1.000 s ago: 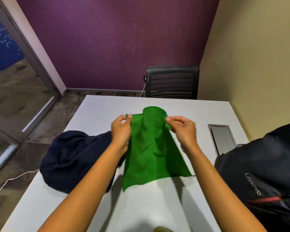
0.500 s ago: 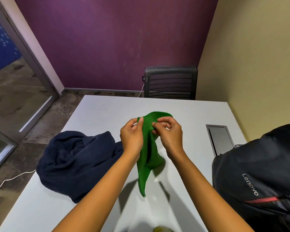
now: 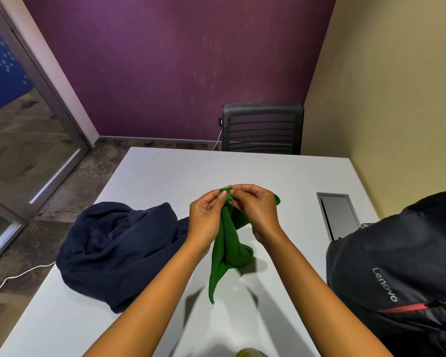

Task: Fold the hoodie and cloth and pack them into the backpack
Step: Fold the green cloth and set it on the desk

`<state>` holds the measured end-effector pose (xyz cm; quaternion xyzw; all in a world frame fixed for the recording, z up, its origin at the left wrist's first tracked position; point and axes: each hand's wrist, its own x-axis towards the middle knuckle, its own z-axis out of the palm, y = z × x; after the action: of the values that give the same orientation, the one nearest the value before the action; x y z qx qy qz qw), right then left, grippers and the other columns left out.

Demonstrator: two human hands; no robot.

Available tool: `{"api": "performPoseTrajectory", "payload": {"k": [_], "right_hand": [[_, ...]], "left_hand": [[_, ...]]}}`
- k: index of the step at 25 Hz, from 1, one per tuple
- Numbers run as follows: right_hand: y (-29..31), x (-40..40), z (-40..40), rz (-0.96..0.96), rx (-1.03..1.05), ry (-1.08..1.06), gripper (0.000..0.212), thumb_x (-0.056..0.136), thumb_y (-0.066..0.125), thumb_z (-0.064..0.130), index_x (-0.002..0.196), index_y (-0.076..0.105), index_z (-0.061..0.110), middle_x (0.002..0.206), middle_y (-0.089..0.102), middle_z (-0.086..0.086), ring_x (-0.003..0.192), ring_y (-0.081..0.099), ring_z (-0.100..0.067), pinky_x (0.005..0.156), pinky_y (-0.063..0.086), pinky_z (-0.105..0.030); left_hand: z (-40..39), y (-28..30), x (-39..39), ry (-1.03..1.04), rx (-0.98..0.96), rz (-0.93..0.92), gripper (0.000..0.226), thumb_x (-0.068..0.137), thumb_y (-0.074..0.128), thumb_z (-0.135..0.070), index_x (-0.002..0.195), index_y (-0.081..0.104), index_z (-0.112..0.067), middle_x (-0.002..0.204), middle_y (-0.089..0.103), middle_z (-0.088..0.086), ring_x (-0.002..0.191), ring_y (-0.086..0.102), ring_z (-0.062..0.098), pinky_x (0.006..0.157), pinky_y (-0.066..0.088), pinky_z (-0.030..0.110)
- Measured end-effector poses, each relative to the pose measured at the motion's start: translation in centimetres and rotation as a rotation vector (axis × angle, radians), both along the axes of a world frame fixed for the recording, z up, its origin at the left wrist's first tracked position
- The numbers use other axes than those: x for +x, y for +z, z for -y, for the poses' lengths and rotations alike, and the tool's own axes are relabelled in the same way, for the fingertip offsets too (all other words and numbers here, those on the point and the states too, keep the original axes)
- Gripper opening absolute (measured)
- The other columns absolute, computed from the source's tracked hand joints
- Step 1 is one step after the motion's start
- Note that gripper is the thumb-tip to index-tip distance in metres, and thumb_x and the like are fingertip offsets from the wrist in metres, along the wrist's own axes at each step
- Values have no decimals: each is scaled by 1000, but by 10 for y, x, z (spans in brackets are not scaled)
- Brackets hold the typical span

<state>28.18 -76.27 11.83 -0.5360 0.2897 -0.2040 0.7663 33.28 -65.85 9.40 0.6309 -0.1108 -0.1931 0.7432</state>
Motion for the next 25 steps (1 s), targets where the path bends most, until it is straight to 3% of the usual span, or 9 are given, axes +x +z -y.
{"api": "performPoseTrajectory", "payload": {"k": [3, 7, 13, 15, 17, 20, 22, 25], "right_hand": [[1, 0, 0, 1, -15, 22, 16, 89, 62, -5, 93, 76, 2, 82, 77, -12, 79, 75, -16, 81, 61, -25], [-2, -2, 2, -42, -253, 49, 15, 82, 78, 4, 97, 79, 6, 86, 79, -8, 84, 76, -17, 87, 60, -33], [1, -3, 7, -123, -458, 49, 12, 76, 86, 18, 85, 81, 15, 75, 77, 3, 72, 73, -5, 72, 58, -21], [-1, -2, 10, -142, -611, 95, 12, 76, 85, 28, 83, 79, 20, 76, 73, 6, 74, 67, -3, 70, 52, -21], [-7, -1, 20, -214, -948, 170, 25, 75, 81, 46, 86, 76, 24, 91, 66, 10, 94, 54, -6, 80, 41, -25], [-18, -6, 48, -391, -1411, 327, 41, 76, 72, 65, 90, 75, 26, 115, 53, 13, 117, 36, -14, 95, 24, -35], [-27, -13, 69, -504, -1527, 396, 44, 77, 69, 66, 98, 76, 28, 130, 49, 12, 127, 30, -19, 103, 20, -40], [-32, -20, 94, -491, -1483, 404, 41, 85, 66, 59, 112, 75, 28, 139, 52, 13, 132, 33, -20, 106, 24, -41]], "left_hand": [[-3, -1, 3, 14, -15, -5, 23, 99, 58, -14, 116, 73, -10, 105, 77, 9, 101, 72, 22, 94, 56, 37], [-6, 0, 4, -4, -35, -14, 24, 99, 57, -13, 118, 72, -12, 108, 77, 5, 104, 72, 20, 92, 57, 30], [-12, 3, 5, -105, -65, -37, 34, 87, 72, -8, 120, 69, -6, 109, 76, 12, 105, 72, 22, 91, 57, 30], [-14, 1, 12, -83, -45, -43, 27, 88, 71, -10, 115, 72, -6, 108, 76, 13, 106, 71, 26, 94, 55, 35], [-17, 1, 20, -71, -8, -31, 20, 93, 65, -12, 111, 74, -8, 105, 77, 12, 103, 72, 26, 91, 55, 35], [-21, 10, 31, -54, 15, 28, 18, 97, 60, -11, 108, 74, -8, 91, 78, 5, 86, 73, 16, 74, 56, 23], [-25, 20, 41, -13, -25, 46, 17, 98, 58, -9, 107, 73, -7, 84, 77, 0, 78, 71, 10, 67, 55, 19], [-36, 28, 55, -13, -33, 84, 17, 98, 57, -6, 107, 71, -6, 83, 77, -4, 76, 70, 6, 66, 53, 17]]}}
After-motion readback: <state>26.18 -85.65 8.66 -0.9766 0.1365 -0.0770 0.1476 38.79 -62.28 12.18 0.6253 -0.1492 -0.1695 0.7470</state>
